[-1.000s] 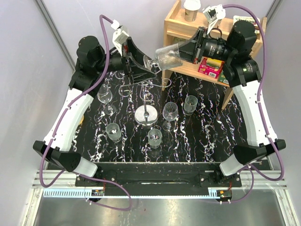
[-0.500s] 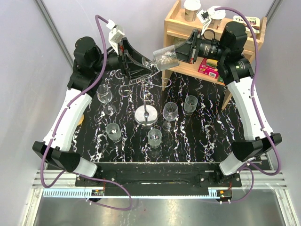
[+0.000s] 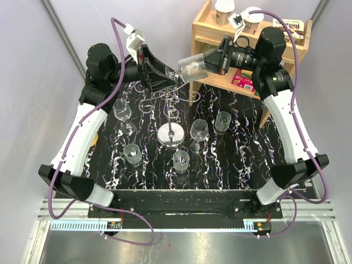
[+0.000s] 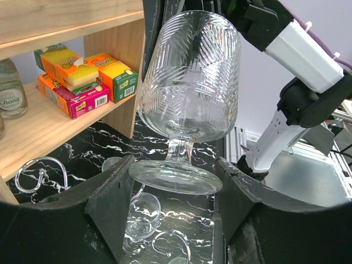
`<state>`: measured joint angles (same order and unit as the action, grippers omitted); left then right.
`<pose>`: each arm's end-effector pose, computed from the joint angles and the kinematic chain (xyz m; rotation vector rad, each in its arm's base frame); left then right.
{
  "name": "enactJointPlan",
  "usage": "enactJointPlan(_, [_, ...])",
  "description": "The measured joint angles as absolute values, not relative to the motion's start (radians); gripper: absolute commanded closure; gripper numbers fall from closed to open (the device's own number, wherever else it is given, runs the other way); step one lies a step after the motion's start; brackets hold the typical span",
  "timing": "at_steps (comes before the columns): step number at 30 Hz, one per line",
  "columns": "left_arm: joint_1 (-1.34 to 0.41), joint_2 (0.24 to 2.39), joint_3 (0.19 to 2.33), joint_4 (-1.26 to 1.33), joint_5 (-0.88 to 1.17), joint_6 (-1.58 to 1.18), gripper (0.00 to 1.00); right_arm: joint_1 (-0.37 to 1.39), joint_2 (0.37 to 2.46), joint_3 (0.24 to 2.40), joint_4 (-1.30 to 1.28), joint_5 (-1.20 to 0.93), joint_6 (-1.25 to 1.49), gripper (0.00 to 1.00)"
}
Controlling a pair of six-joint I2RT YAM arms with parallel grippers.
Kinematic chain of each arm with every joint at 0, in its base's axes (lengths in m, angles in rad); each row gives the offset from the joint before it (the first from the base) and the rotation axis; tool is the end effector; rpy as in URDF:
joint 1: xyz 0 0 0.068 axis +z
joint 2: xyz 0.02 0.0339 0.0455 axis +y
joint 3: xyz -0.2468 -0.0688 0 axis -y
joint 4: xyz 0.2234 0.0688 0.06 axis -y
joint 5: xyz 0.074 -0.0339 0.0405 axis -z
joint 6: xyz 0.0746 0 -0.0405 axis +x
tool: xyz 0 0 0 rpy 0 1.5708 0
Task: Place the wine glass upside down on the wine glass rack
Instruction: Turn the wine glass upside down at the wine rack.
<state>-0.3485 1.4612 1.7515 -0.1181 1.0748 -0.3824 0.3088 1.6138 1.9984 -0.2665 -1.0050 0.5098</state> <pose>0.2575 -0.1634 0.4990 0.9261 1.3553 -1.3146 0.2937 0.1598 0.5129 -0.7336 1.5051 1.3558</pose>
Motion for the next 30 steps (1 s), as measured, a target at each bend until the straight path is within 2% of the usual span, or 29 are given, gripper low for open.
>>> enactJointPlan(4, [-0.342, 1.461, 1.739, -0.137, 1.077, -0.368, 1.00, 0.312, 1.614, 1.974, -0.263, -1.003, 0.501, 0.78])
enactJointPlan(9, [-0.318, 1.461, 1.732, -0.144, 1.077, -0.347, 1.00, 0.321, 1.620, 1.946, -0.276, -1.004, 0.469, 0.66])
enactJointPlan(30, [-0.246, 1.461, 1.708, -0.224, 1.038, -0.223, 1.00, 0.353, 1.710, 1.880, -0.321, -1.004, 0.368, 0.53])
